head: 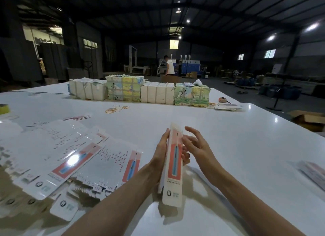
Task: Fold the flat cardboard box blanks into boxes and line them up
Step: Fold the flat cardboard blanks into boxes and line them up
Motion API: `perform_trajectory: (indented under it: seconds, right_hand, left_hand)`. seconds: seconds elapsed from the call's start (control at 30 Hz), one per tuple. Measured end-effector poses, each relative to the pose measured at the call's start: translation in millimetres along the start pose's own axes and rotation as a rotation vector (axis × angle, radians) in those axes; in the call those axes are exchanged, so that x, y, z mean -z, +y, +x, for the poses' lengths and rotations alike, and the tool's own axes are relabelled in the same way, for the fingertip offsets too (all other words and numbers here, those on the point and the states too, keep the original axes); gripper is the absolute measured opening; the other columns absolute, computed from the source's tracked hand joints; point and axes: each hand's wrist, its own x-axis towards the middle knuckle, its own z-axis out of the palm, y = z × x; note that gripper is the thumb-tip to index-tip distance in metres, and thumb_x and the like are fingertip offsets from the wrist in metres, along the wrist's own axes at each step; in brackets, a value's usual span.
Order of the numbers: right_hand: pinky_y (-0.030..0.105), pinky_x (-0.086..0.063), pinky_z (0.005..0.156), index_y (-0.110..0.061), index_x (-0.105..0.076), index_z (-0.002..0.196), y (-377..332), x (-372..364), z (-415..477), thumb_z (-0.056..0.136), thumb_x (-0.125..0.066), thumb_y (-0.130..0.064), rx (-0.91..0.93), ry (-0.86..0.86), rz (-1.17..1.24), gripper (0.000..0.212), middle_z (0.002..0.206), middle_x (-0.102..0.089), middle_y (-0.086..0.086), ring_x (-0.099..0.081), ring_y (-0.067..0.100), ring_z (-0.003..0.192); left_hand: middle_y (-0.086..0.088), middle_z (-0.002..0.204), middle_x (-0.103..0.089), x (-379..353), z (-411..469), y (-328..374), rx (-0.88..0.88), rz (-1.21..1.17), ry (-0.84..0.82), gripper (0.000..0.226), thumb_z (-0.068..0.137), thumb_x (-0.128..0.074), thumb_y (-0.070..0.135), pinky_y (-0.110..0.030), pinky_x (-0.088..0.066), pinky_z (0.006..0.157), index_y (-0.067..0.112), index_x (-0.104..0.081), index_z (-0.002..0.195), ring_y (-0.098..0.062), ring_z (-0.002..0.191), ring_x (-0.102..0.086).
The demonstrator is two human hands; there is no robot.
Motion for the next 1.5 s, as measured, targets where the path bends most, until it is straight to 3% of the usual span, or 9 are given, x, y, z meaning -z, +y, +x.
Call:
perform_trajectory:
  seconds: [0.13, 0.33, 0.5, 0.6, 0.67, 0.87, 0.97, 1.23, 1.5]
  right_hand:
    - [0.031, -0.061, 0.079, -0.036, -0.051, 0.142, 1.8, 0.0, -1.3, 0.100, -0.061, -0.044, 0.023, -0.002, 0.040, 0.044, 0.103, -0.077, 0.002, -0.076, 0.025, 0.096]
    - [0.023, -0.060, 0.070, -0.040, -0.053, 0.140, 0.7, 4.3, 1.4, 0.094, -0.069, -0.045, 0.087, 0.088, 0.044, 0.048, 0.104, -0.079, -0.003, -0.077, 0.019, 0.099]
    - [0.019, -0.060, 0.069, -0.036, -0.054, 0.143, -0.2, 14.1, 5.6, 0.098, -0.069, -0.038, 0.114, 0.175, 0.004, 0.048, 0.101, -0.080, -0.007, -0.077, 0.015, 0.095]
    - [0.021, -0.060, 0.063, -0.038, -0.053, 0.147, -2.6, 17.9, 6.0, 0.092, -0.072, -0.042, 0.098, 0.188, 0.010, 0.058, 0.104, -0.079, -0.015, -0.077, 0.010, 0.096]
    - [0.025, -0.061, 0.063, -0.042, -0.053, 0.147, -2.4, 18.3, 5.9, 0.090, -0.073, -0.044, 0.093, 0.176, -0.014, 0.060, 0.106, -0.078, -0.019, -0.077, 0.007, 0.097]
    - [0.031, -0.063, 0.061, -0.045, -0.041, 0.152, -1.8, 11.3, 4.0, 0.090, -0.076, -0.042, 0.079, 0.114, -0.074, 0.071, 0.118, -0.072, -0.012, -0.077, 0.008, 0.097]
    - [0.034, -0.064, 0.062, -0.050, -0.050, 0.144, -1.5, 12.5, 3.6, 0.095, -0.075, -0.039, 0.081, 0.090, -0.060, 0.056, 0.114, -0.072, -0.010, -0.077, 0.012, 0.098]
    - [0.027, -0.063, 0.070, -0.045, -0.060, 0.119, 4.5, 18.8, 7.1, 0.099, -0.070, -0.034, 0.066, 0.060, -0.050, 0.025, 0.104, -0.072, -0.012, -0.074, 0.013, 0.103]
    - [0.033, -0.064, 0.086, -0.028, -0.055, 0.139, 8.5, 32.5, 17.2, 0.111, -0.049, -0.030, 0.039, 0.296, -0.029, 0.029, 0.114, -0.075, -0.002, -0.077, 0.020, 0.101]
  left_hand:
    - [-0.011, 0.077, -0.072, 0.2, 1.4, -1.9, 0.003, 0.021, 0.009, 0.066, 0.096, -0.043, 0.070, -0.033, -0.062, 0.058, 0.016, -0.081, 0.092, -0.022, 0.060, -0.071]
    - [-0.023, 0.108, -0.076, -11.7, 4.1, -9.4, -0.041, 0.143, 0.087, 0.066, 0.098, -0.037, 0.077, -0.048, -0.065, 0.071, 0.025, -0.065, 0.127, -0.043, 0.094, -0.077]
    - [0.009, 0.121, -0.070, -16.6, 3.2, -11.4, -0.274, 0.356, 0.082, 0.055, 0.095, -0.051, 0.069, -0.042, -0.065, 0.073, 0.058, -0.029, 0.144, -0.026, 0.101, -0.079]
    - [0.017, 0.133, -0.055, -25.6, 1.4, -12.5, -0.319, 0.493, 0.004, 0.086, 0.085, -0.078, 0.044, -0.028, -0.063, 0.072, 0.063, -0.021, 0.146, -0.009, 0.106, -0.075]
    - [0.010, 0.141, -0.051, -24.6, 2.4, -12.9, -0.328, 0.498, -0.034, 0.101, 0.075, -0.087, 0.031, -0.026, -0.062, 0.073, 0.055, -0.023, 0.149, -0.015, 0.111, -0.072]
    - [-0.009, 0.141, -0.055, -21.0, 0.4, -9.3, -0.322, 0.420, 0.026, 0.104, 0.069, -0.085, 0.024, -0.027, -0.062, 0.071, 0.043, -0.025, 0.152, -0.031, 0.112, -0.070]
    - [-0.009, 0.141, -0.055, -22.9, 1.1, -11.1, -0.300, 0.400, 0.035, 0.102, 0.069, -0.085, 0.023, -0.030, -0.063, 0.071, 0.043, -0.027, 0.150, -0.032, 0.111, -0.070]
    - [0.007, 0.122, -0.058, -19.2, 3.9, -13.3, -0.253, 0.526, 0.013, 0.095, 0.076, -0.086, 0.022, -0.022, -0.060, 0.062, 0.051, -0.024, 0.143, 0.000, 0.093, -0.075]
    - [0.004, 0.128, -0.058, -19.7, 0.6, -11.8, -0.153, 0.582, -0.047, 0.103, 0.070, -0.090, 0.024, -0.038, -0.066, 0.078, 0.062, -0.025, 0.139, -0.026, 0.108, -0.074]
